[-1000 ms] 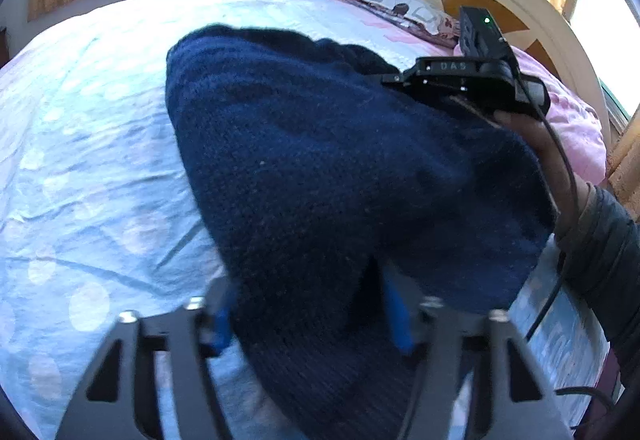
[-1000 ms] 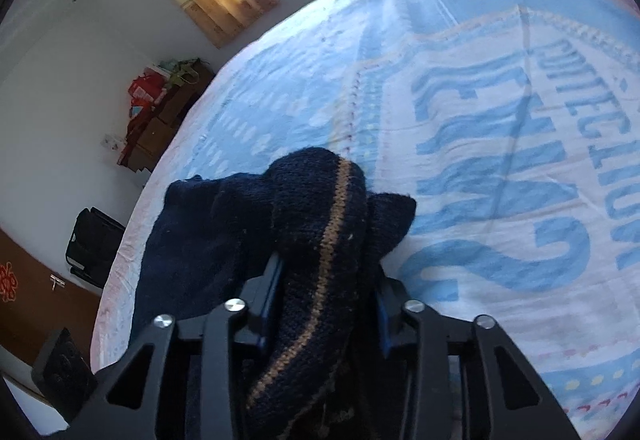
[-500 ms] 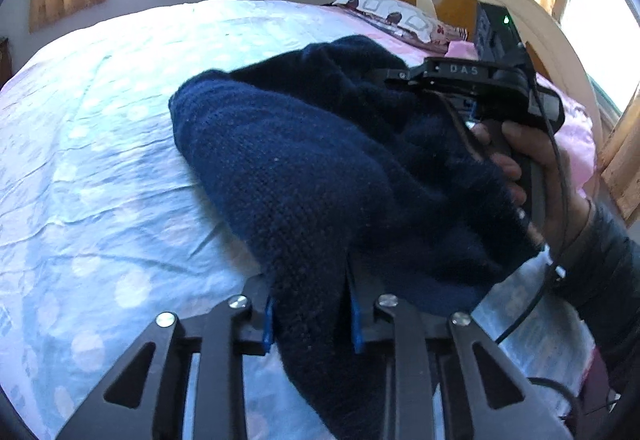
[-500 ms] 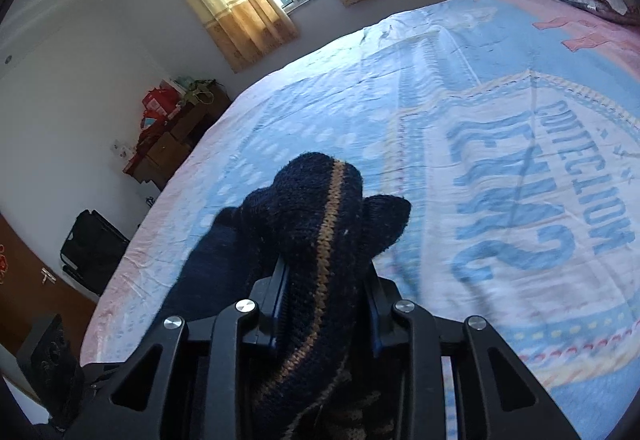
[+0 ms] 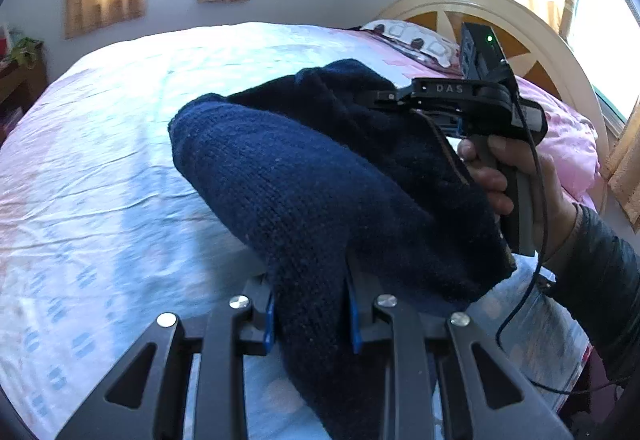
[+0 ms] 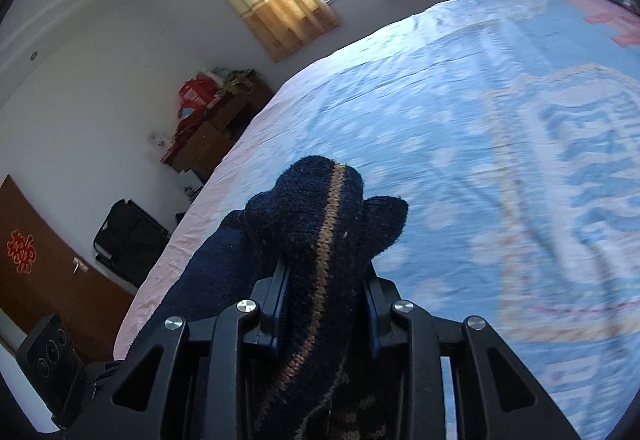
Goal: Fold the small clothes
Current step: 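Hold the bundle with the left gripper while the right gripper folds the striped edge over it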
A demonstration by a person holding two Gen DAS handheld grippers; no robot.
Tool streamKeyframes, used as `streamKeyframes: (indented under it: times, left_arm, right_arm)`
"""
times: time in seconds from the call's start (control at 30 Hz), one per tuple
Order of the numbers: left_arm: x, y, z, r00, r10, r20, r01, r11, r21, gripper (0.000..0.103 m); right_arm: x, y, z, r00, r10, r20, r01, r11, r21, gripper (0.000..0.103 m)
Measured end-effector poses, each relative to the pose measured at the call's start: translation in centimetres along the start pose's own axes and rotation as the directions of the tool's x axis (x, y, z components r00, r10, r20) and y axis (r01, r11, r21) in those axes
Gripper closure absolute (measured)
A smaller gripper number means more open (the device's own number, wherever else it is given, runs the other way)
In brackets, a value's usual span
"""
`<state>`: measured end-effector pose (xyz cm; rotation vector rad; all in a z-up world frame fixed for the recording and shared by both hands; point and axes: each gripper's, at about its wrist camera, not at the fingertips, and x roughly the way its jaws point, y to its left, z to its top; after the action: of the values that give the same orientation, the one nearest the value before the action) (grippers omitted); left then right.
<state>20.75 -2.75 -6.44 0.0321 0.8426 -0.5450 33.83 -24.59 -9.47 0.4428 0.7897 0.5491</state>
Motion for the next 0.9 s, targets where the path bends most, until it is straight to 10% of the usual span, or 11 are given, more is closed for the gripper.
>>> streamKeyframes:
  times: [0.9]
  left_arm:
    - [-7.0,5.8,-5.5,0.988,0.141,0.065,-0.126,0.973,-0.192,0.076]
  right_arm:
    - [9.9,14.5,-3.1,0.982,0.117,-0.146,-0.136,0.982,-0.127,0.072]
